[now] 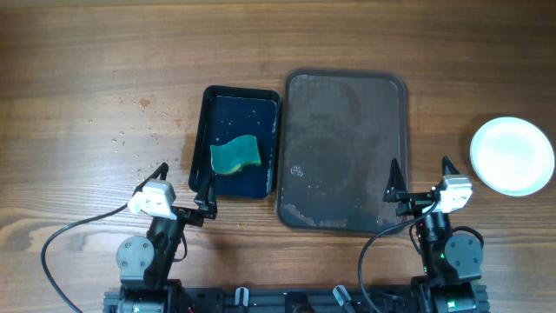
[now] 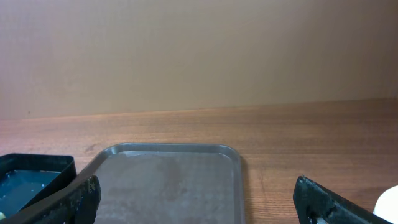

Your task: Clean dirty plates on tray and stack at the side

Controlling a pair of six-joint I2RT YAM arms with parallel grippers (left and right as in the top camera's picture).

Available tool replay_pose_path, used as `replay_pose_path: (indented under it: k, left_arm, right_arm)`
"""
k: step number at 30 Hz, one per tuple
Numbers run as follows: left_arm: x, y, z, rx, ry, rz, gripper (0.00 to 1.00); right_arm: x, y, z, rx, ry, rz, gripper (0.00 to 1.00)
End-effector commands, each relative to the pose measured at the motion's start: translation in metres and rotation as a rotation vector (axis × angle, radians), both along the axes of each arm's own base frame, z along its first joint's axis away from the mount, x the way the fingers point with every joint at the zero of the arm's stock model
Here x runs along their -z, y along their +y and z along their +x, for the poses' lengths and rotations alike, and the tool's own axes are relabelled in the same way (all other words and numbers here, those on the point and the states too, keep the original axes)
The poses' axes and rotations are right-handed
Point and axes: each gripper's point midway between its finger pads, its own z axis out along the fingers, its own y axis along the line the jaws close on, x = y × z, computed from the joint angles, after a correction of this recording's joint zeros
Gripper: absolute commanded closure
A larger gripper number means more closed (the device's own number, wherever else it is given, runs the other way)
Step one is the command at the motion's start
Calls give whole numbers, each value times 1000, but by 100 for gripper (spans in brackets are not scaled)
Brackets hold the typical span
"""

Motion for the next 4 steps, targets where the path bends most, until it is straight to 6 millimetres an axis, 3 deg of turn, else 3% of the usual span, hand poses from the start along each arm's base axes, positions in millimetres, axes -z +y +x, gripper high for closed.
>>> replay_pose_path:
  k: [1,4]
  left_arm:
    - [0,-1,-1,12,-5,14,0]
    - [0,-1,-1,11,-5,14,0]
  right_arm:
    - [-1,-2,0,9,-5,-3,0]
    - [-1,-2,0,10,-5,-2,0]
